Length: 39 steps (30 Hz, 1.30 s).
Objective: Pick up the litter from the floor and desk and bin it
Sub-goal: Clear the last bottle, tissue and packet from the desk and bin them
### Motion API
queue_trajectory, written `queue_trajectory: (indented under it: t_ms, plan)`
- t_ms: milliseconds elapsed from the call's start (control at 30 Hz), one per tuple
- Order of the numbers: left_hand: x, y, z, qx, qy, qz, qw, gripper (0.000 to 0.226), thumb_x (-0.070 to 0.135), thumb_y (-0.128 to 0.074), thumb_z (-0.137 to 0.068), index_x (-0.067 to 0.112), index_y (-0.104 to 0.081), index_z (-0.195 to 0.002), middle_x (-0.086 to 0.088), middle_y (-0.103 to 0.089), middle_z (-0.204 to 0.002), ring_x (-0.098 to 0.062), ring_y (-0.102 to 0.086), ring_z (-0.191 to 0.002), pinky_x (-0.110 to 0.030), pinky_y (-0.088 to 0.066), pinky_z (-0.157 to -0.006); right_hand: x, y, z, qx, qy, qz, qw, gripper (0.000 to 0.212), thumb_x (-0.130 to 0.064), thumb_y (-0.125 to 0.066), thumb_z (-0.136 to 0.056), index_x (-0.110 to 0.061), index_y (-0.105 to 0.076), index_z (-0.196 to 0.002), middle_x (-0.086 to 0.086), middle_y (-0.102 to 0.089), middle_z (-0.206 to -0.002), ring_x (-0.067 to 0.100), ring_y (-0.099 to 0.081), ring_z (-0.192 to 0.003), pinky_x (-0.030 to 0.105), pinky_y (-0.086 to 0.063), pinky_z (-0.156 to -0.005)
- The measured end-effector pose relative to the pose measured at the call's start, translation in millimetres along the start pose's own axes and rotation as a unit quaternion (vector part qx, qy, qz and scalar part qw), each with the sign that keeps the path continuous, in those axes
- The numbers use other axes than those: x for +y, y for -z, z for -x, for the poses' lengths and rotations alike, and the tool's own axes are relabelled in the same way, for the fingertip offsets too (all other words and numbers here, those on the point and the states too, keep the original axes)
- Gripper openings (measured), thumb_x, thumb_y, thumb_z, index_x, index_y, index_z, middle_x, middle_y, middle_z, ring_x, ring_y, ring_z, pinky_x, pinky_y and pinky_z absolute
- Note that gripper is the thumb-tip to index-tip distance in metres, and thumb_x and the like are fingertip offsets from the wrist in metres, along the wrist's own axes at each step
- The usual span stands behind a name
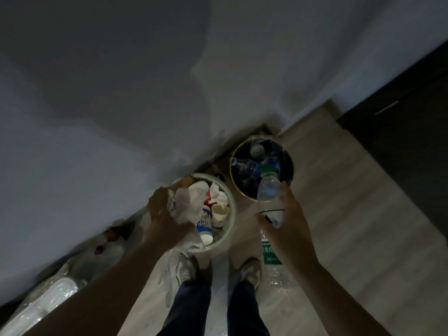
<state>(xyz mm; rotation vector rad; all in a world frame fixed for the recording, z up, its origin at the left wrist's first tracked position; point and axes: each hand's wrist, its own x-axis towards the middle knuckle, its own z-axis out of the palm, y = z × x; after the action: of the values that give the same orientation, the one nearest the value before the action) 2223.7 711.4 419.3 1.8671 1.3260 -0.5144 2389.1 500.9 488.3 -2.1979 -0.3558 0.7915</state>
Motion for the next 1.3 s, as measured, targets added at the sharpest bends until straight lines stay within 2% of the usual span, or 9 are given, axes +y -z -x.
queue_trajectory:
  t_ms: [100, 167, 333, 500, 567, 867, 1033, 1200, 1300]
  plan:
    - [-6, -19, -28, 0.015, 0.003, -0.009, 1.000, 0.080, 0.050, -0.075, -0.069, 0.013, -0.040, -0.131, 0.003, -0.052, -0.098, -0.015, -0.057, -0.086, -0.032, -0.052, -0.072, 19, -22, -17, 0.005, -0.010, -0.001, 1.000, 0.085, -0.040, -0.069, -0.078, -0.038, -0.022, -0.148, -0.011, -0.044, -0.135, 0.004, -0.046, -0.120, 0.032, -0.048, -0.097]
    - [-12, -29, -45, 0.000, 0.019, -0.010, 1.000, 0.080, 0.045, -0.079, -0.068, 0.012, -0.042, -0.131, 0.006, -0.051, -0.091, -0.010, -0.054, -0.079, -0.026, -0.047, -0.064, 30, -36, -27, 0.010, -0.016, -0.006, 1.000, 0.083, -0.038, -0.070, -0.078, -0.040, -0.023, -0.147, -0.011, -0.046, -0.134, 0.002, -0.046, -0.118, 0.027, -0.046, -0.093]
    - [-20, -48, -79, -0.042, 0.056, -0.034, 0.997, 0.084, 0.042, -0.077, -0.068, 0.010, -0.036, -0.134, -0.004, -0.056, -0.105, -0.024, -0.059, -0.096, -0.040, -0.054, -0.084, 51, -63, -43, 0.010, -0.036, -0.039, 0.999, 0.086, -0.036, -0.070, -0.078, -0.047, -0.019, -0.146, -0.016, -0.040, -0.130, 0.004, -0.044, -0.121, 0.032, -0.045, -0.097]
    - [-22, -64, -103, -0.058, 0.042, -0.043, 0.996, 0.064, 0.038, -0.074, -0.071, 0.018, -0.044, -0.124, -0.002, -0.059, -0.096, -0.021, -0.061, -0.090, -0.042, -0.055, -0.084, 67, -81, -53, 0.007, -0.046, -0.031, 0.998, 0.088, -0.037, -0.071, -0.078, -0.050, -0.015, -0.145, -0.012, -0.040, -0.131, 0.013, -0.048, -0.123, 0.043, -0.049, -0.099]
    - [-21, -68, -111, -0.057, 0.055, -0.056, 0.995, 0.068, 0.038, -0.073, -0.075, 0.014, -0.042, -0.130, -0.010, -0.059, -0.112, -0.029, -0.060, -0.102, -0.046, -0.052, -0.090, 73, -86, -57, 0.009, -0.049, -0.025, 0.998, 0.088, -0.037, -0.071, -0.078, -0.051, -0.015, -0.145, -0.007, -0.042, -0.134, 0.014, -0.049, -0.122, 0.045, -0.051, -0.097]
    - [-20, -72, -123, -0.053, 0.022, -0.113, 0.992, 0.068, 0.031, -0.068, -0.084, 0.005, -0.035, -0.138, -0.020, -0.049, -0.132, -0.036, -0.049, -0.120, -0.045, -0.043, -0.101, 91, -103, -67, 0.010, -0.064, -0.002, 0.998, 0.088, -0.036, -0.071, -0.080, -0.049, -0.014, -0.146, -0.004, -0.042, -0.136, 0.013, -0.048, -0.122, 0.040, -0.050, -0.097]
    - [-22, -80, -127, -0.084, 0.041, -0.128, 0.987, 0.079, 0.040, -0.066, -0.085, 0.008, -0.026, -0.145, -0.021, -0.034, -0.145, -0.039, -0.036, -0.132, -0.048, -0.033, -0.109, 100, -113, -72, 0.004, -0.079, 0.008, 0.997, 0.089, -0.037, -0.070, -0.081, -0.046, -0.011, -0.148, -0.004, -0.037, -0.143, 0.012, -0.042, -0.128, 0.028, -0.043, -0.094]
    - [-29, -81, -133, -0.065, 0.028, -0.141, 0.988, 0.108, 0.061, -0.071, -0.071, 0.009, -0.014, -0.146, -0.021, -0.030, -0.145, -0.040, -0.036, -0.132, -0.049, -0.035, -0.108, 102, -112, -78, 0.001, -0.111, 0.019, 0.994, 0.091, -0.033, -0.071, -0.079, -0.046, -0.012, -0.147, 0.000, -0.042, -0.134, 0.016, -0.050, -0.115, 0.036, -0.053, -0.087]
    - [-27, -72, -135, -0.063, 0.006, -0.167, 0.984, 0.120, 0.070, -0.070, -0.063, 0.014, -0.007, -0.148, -0.018, -0.027, -0.147, -0.039, -0.034, -0.133, -0.048, -0.036, -0.107, 102, -106, -87, -0.011, -0.139, 0.020, 0.990, 0.096, -0.029, -0.072, -0.076, -0.044, -0.011, -0.148, 0.001, -0.039, -0.136, 0.016, -0.049, -0.114, 0.032, -0.050, -0.082]
